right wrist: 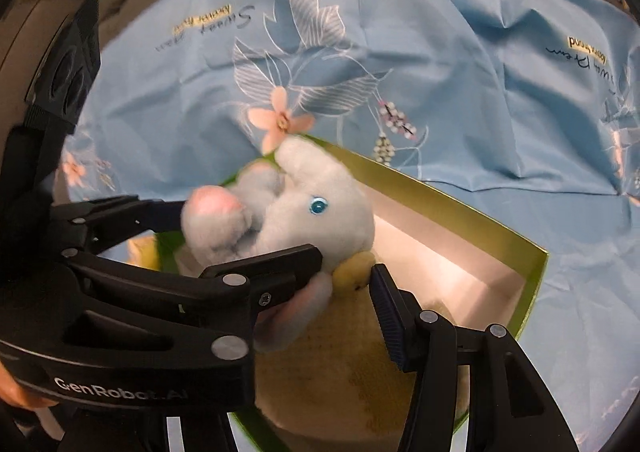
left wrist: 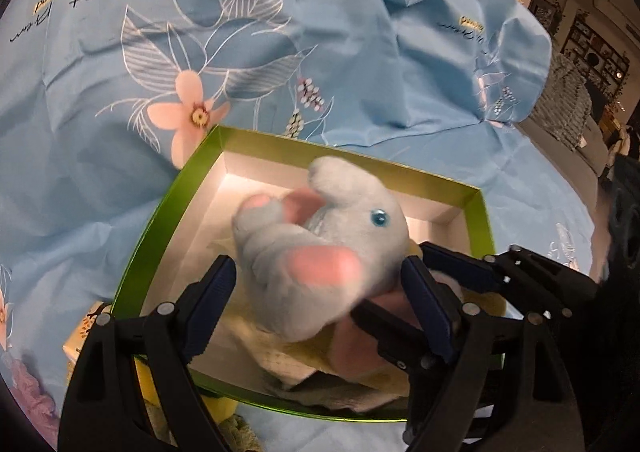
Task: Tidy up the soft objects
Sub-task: 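Lower the elephant plush into the green box and open the right gripper, then move the right gripper to the blue-orange tissue pack beside the cookie plush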
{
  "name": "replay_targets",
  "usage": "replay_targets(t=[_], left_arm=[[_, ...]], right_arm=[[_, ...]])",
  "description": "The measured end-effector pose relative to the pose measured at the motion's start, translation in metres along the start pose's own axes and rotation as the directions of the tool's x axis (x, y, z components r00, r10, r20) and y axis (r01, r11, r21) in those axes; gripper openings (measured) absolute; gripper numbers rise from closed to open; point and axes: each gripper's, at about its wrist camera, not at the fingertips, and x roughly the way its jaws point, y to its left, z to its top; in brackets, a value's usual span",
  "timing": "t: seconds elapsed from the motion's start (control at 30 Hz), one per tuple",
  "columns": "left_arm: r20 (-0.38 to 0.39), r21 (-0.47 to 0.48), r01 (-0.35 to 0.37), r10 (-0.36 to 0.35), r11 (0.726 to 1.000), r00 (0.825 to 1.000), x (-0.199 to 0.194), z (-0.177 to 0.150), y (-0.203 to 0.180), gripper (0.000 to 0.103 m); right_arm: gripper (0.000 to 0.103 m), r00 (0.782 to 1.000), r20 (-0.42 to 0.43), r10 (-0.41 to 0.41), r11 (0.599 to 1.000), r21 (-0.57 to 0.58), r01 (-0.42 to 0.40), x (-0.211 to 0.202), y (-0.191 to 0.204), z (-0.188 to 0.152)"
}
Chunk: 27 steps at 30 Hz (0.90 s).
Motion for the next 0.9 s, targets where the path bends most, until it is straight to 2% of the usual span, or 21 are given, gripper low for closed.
replay_targets(t=[0.07, 0.1, 0.17, 0.27, 0.3, 0.57, 0.73, 0.9], left_arm=[[0.002, -0.013, -0.014, 0.014, 1.000, 1.000, -0.001, -0.001, 0.003, 0.091], [0.010, -0.019, -0.021, 0.021, 1.000, 1.000, -0.003, -0.001, 0.006, 0.094], [0.022, -0.031, -0.027, 0.027, 0.999, 0.999, -0.009, -0.001, 0.010, 0.094], [0.031, -0.049, -0.038, 0.039, 0.998, 0.999, -0.019, -0.004, 0.017, 0.098], [0.035, -0.051, -0.043, 0.045, 0.998, 0.998, -0.021, -0.005, 0.018, 0.102], [0.086, -0.057, -0.065, 0.070, 0.996, 0.994, -0.055, -0.028, 0.022, 0.102], [0.128, -0.068, -0.068, 0.076, 0.995, 0.989, -0.086, -0.045, 0.024, 0.102], [0.173, -0.078, -0.078, 0.090, 0.994, 0.981, -0.117, -0.059, 0.029, 0.102]], right_arm=[[0.058, 1.000, -0.004, -0.022, 1.000, -0.003, 0.022, -0.001, 0.001, -0.001], [0.065, 0.999, -0.003, -0.033, 0.999, -0.001, 0.033, -0.002, 0.000, -0.002], [0.069, 0.997, 0.006, -0.071, 0.997, 0.008, 0.071, -0.006, -0.001, -0.004], [0.070, 0.994, 0.033, -0.106, 0.994, 0.011, 0.105, -0.018, -0.001, -0.007], [0.070, 0.992, 0.044, -0.122, 0.993, 0.008, 0.122, -0.022, 0.000, -0.008], [0.070, 0.968, 0.152, -0.202, 0.979, -0.002, 0.205, -0.071, 0.017, -0.018], [0.073, 0.948, 0.210, -0.240, 0.964, -0.060, 0.257, -0.099, 0.039, -0.024], [0.074, 0.940, 0.232, -0.251, 0.957, -0.086, 0.277, -0.119, 0.057, -0.030]])
